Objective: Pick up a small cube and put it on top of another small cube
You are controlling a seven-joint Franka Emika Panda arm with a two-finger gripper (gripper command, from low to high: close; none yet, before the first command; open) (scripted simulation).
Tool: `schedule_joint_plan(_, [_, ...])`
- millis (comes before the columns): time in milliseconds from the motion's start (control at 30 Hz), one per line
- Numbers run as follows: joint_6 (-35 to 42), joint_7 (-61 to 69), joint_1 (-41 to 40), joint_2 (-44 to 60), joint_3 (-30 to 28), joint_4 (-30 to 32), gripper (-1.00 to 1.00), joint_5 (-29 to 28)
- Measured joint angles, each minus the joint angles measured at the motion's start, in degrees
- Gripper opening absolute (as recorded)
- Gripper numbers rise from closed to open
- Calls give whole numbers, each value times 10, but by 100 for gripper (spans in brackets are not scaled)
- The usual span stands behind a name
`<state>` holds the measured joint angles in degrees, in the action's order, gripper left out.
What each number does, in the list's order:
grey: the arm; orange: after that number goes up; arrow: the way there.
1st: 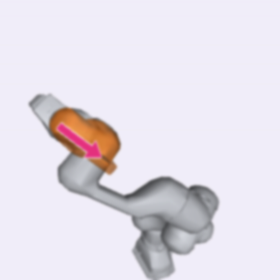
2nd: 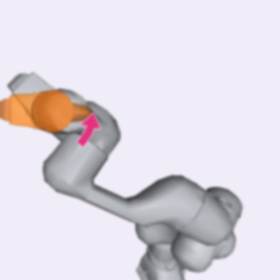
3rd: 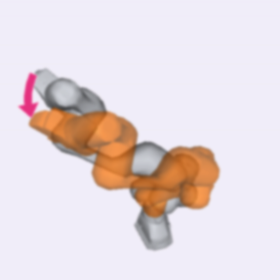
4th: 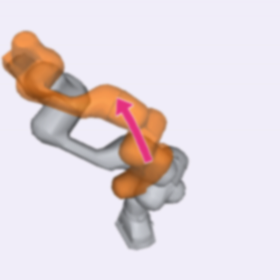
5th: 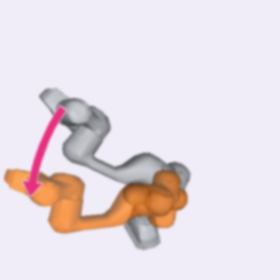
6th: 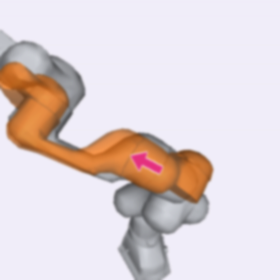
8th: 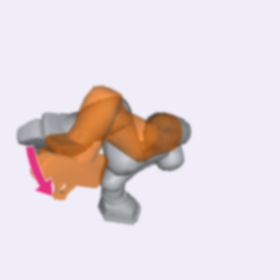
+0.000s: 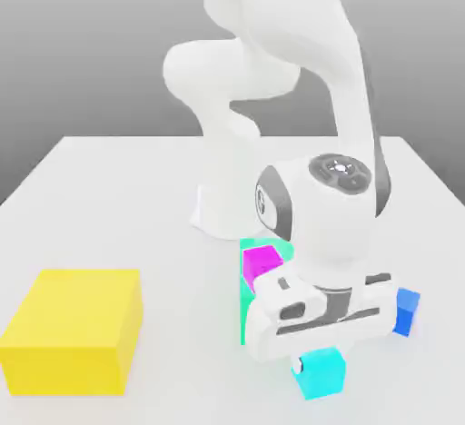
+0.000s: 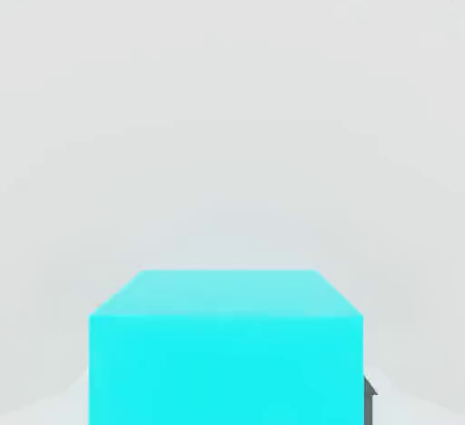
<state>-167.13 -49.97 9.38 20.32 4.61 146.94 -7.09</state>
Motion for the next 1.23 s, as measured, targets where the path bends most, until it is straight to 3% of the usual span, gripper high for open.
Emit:
schedule_joint_plan(267, [115, 48, -11, -151, 35, 35, -100, 40])
schedule_joint_plan(900, [369, 280, 140, -547, 39, 176, -100, 132])
schedule_joint_plan(967, [364, 294, 150, -557, 39, 191, -100, 139])
schedule_joint_plan(1100, [278, 300, 151, -501, 48, 220, -100, 145])
schedule_joint_plan(1133, [256, 300, 151, -485, 50, 227, 100, 147])
schedule_joint_plan(1233, [256, 300, 151, -485, 50, 227, 100, 147])
